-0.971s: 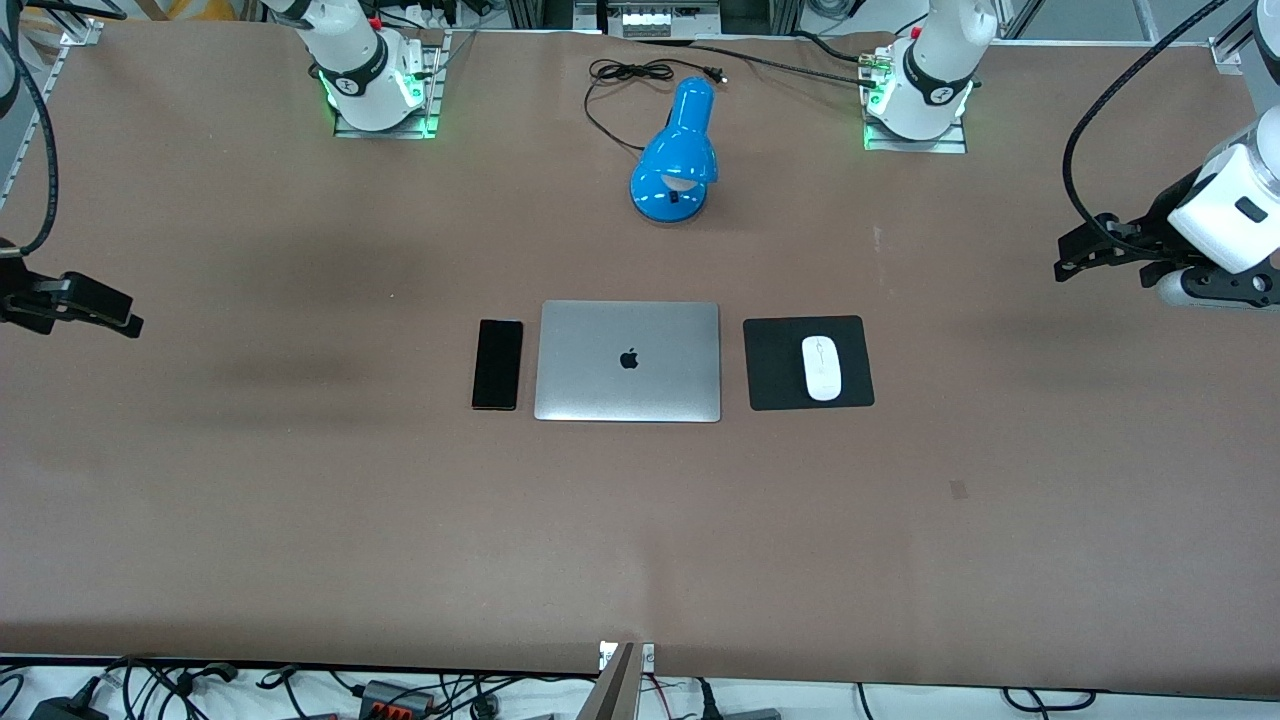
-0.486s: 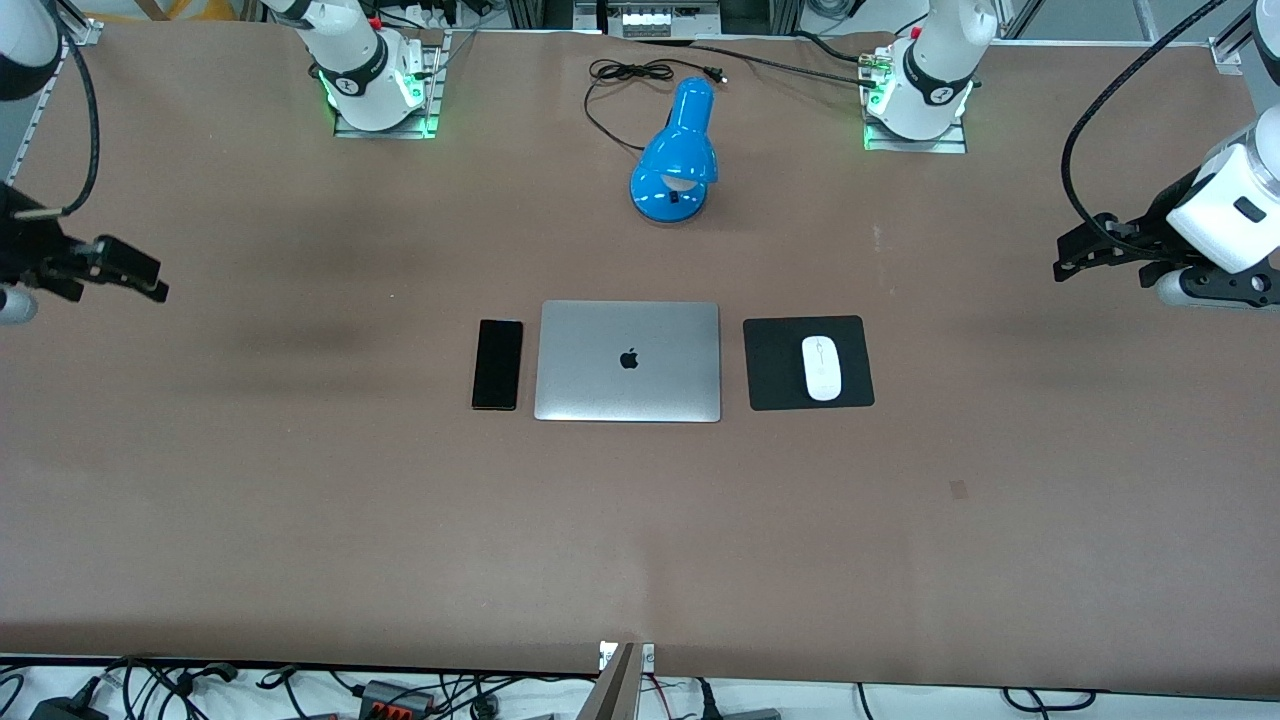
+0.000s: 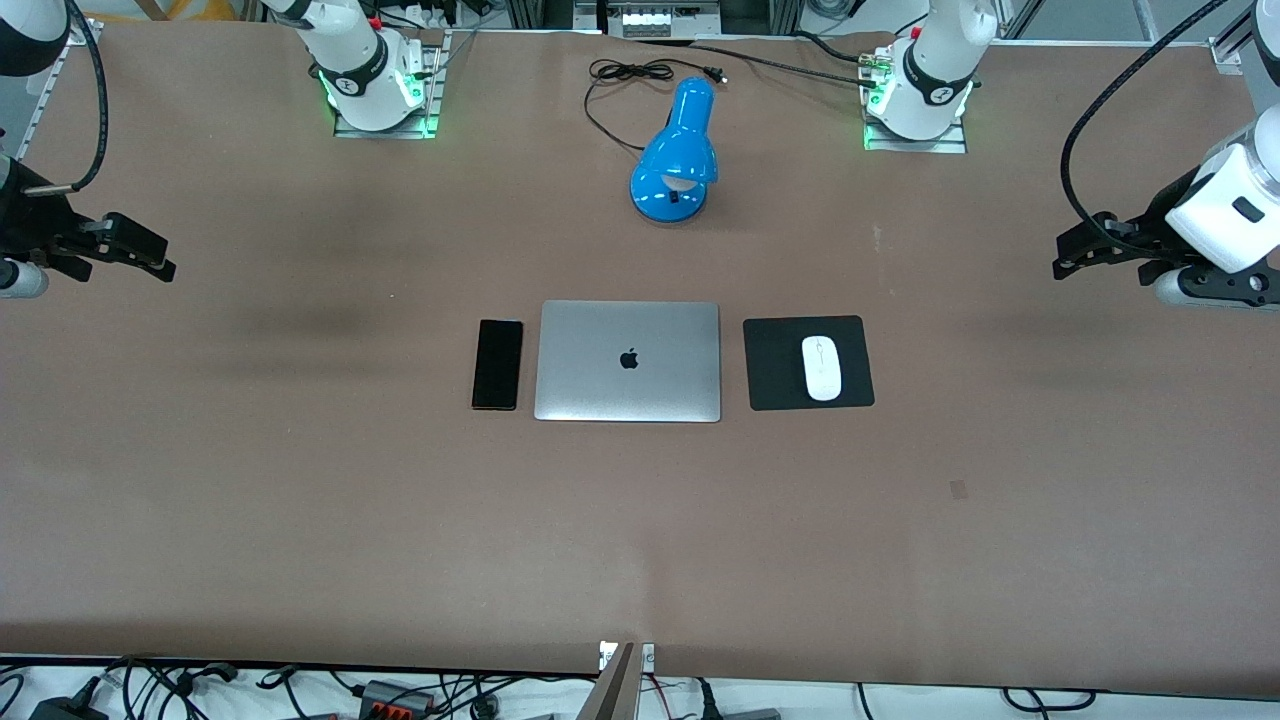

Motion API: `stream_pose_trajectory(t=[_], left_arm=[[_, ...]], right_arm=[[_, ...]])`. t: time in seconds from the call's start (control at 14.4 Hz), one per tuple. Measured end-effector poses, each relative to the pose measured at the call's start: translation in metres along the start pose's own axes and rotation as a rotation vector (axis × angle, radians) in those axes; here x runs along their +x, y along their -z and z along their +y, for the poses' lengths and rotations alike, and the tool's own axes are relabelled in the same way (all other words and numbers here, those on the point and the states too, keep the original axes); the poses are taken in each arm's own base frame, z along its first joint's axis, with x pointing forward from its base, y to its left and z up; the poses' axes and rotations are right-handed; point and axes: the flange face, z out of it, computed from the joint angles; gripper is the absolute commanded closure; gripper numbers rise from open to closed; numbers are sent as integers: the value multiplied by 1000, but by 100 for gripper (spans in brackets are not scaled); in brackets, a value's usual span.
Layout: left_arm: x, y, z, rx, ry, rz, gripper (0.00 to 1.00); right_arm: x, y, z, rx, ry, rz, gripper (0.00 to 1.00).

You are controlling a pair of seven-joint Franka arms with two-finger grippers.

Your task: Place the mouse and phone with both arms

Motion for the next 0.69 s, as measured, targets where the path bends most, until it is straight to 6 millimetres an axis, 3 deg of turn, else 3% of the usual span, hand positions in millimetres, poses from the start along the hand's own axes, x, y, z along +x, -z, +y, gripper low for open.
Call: stream_pose_trajectory(t=[0.69], left_arm=[[-1,1,-1,0,1,-6,0]], right_arm=[[1,5,5,0,-7,21,0]])
